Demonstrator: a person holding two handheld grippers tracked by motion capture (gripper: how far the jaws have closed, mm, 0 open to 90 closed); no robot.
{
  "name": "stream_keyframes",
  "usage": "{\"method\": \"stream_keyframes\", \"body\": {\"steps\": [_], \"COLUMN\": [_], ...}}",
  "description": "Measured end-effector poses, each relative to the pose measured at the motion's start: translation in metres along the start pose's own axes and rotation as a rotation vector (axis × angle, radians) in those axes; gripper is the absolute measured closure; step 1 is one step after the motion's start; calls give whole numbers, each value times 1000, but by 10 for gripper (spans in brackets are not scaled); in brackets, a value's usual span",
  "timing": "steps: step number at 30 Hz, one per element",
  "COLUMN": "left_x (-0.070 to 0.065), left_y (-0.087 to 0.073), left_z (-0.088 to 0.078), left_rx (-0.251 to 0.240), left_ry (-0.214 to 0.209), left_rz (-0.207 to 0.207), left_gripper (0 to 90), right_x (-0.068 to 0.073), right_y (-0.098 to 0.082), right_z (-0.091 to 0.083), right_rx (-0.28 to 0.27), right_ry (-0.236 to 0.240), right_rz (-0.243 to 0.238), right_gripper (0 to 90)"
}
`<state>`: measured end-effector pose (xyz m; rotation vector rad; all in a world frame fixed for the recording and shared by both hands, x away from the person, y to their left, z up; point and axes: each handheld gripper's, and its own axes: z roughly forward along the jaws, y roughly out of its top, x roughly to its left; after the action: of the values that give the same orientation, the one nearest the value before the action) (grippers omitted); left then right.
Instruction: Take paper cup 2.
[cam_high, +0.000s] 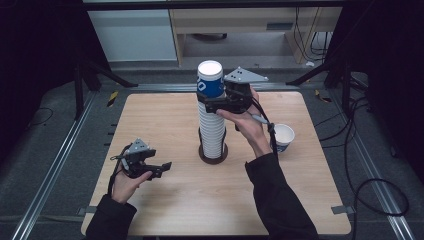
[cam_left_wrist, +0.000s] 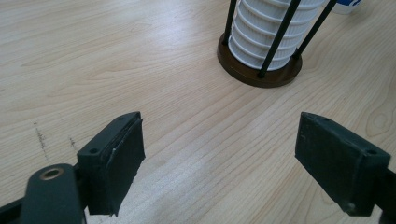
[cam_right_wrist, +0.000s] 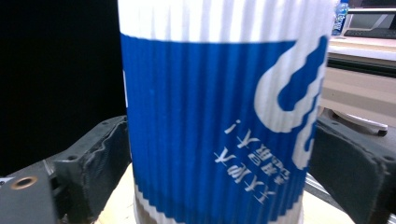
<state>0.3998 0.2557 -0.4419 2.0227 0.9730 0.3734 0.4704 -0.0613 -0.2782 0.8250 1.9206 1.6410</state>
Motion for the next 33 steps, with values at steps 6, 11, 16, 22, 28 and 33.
{"method": "stream_keyframes", "body": {"steps": [6,11,16,22,28,33], "left_x": [0,0,0,0,0,0], "left_y": [0,0,0,0,0,0], "left_z": [1,1,1,0,0,0], "left_rx": [2,4,4,1,1,0], "left_ry": [-4,-5,-5,-4,-3,-4], "left_rz": [2,0,1,-1,-1,-3], "left_gripper": [152,152,151,152,151,151], "right_x": [2,1,1,0,1,1], "right_y": [-2,0,4,17,28,39], "right_z": [5,3,0,-5,-8,-10], "right_rx": [8,17,-8,-18,-22,-45], "right_ry": [4,-2,8,16,17,15], "right_rz": [-19,-31,-22,-31,-57,-57], "right_gripper": [150,179,185,198,208,211]}}
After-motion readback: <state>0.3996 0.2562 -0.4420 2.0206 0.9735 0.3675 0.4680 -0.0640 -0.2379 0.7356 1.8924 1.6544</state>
